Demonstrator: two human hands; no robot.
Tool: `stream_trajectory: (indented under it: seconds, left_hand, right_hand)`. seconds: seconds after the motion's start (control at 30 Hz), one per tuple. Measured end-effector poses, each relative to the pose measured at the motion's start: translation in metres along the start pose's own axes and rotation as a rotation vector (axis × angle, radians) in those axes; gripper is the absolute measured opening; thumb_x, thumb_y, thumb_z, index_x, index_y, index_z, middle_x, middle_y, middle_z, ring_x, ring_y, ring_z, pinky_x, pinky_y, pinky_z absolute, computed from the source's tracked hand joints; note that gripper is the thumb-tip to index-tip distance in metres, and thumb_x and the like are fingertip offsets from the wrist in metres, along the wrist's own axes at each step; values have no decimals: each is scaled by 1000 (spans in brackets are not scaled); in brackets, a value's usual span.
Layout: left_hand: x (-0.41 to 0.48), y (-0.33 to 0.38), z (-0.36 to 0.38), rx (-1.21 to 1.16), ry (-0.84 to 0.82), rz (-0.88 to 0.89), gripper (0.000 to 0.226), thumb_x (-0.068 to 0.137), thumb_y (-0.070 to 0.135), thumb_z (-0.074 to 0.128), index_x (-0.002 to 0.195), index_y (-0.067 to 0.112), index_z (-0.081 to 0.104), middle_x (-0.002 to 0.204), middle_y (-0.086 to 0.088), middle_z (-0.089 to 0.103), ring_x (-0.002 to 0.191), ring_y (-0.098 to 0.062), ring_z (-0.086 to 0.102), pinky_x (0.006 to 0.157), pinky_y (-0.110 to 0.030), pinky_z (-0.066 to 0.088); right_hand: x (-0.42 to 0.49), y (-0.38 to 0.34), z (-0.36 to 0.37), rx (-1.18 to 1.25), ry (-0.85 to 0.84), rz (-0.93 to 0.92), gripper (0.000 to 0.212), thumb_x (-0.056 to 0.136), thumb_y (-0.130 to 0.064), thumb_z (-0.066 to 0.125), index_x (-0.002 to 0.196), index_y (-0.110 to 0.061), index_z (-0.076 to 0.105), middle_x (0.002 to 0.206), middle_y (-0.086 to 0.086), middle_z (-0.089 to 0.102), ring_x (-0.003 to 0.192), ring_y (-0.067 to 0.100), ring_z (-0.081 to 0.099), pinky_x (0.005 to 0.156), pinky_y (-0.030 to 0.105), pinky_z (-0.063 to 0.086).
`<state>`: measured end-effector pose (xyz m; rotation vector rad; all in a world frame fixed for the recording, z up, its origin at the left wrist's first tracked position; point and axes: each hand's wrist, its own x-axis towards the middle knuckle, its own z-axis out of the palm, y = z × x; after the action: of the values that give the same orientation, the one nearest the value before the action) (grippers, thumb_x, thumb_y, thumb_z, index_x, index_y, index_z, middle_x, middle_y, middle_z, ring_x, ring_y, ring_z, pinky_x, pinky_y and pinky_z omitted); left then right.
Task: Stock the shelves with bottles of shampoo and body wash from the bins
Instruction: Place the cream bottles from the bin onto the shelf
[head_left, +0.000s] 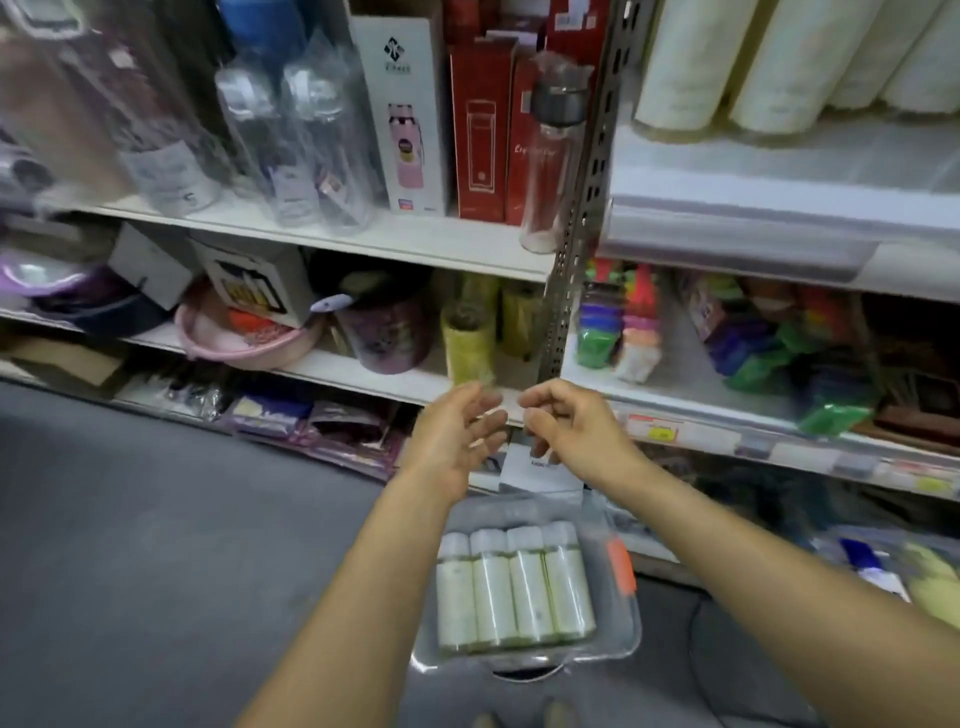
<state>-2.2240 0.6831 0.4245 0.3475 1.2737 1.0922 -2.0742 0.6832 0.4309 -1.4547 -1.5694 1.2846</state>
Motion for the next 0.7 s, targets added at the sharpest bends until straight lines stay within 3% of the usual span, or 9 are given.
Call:
stream_trajectory:
  seconds: [0.17,0.27,0.43,0.7]
  left_hand:
    - [39,-61,-47,-54,104,-183,15,101,24,54,94,15,63,92,-1,70,81,-17,65,68,-30,51]
    - [64,-100,-76,-51,185,-270,16,101,25,55,105,12,64,101,-3,71,90,-19,66,70,-31,52]
    - [102,-162,-118,-65,317,-367,16,101,19,53,111,10,62,100,-6,71,87,-22,68,66,-32,54]
    - [158,-257,-182,9,404,-483,22,101,20,52,120,10,60,102,-6,68,94,-22,65,72,-34,52]
  right_hand:
    - [11,71,36,31,-68,228,12,95,-2,54,101,-9,62,77,10,60,50,10,57,44,17,42]
    - [15,118,54,53,-102,362,16,97,-3,52,105,-11,63,80,8,64,57,14,60,49,21,46]
    - [22,189,83,109,-106,541,12,98,-11,55,105,-7,64,88,12,65,65,18,60,58,27,48]
    - [43,282,151,227,-139,777,18,93,-5,58,81,-15,66,89,10,62,81,21,57,73,32,52]
